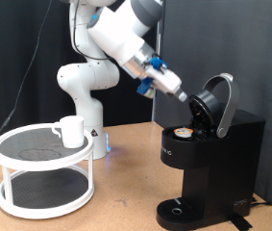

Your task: Make a cup of coffee with the keurig machine

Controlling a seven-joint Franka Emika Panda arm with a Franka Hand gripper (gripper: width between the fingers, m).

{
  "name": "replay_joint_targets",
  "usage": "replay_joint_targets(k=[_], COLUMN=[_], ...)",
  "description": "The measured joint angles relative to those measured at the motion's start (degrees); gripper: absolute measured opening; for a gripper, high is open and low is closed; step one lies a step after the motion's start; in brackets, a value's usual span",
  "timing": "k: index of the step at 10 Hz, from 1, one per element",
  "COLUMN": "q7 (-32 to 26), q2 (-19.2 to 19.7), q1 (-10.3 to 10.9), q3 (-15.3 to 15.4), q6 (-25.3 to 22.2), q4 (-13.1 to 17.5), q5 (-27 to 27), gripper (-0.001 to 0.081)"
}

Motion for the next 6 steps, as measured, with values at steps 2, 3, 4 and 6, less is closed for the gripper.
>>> replay_joint_targets(k=[2, 3, 4, 6], q7=[1.8, 3.3, 4.7, 6.4], q2=[-0.2, -0.2, -0.2, 0.1], q1=[-0.1, -0.1, -0.3, -0.6], q3=[-0.3, -0.3, -0.3, -0.3], q6=[-3.9, -5.8, -7.2, -7.8], q4=[3.4, 5.4, 7.1, 8.9], q5=[-0.5, -1.3, -1.9, -3.1], gripper=[0.0734, 0.0734, 0.0734, 0.0734])
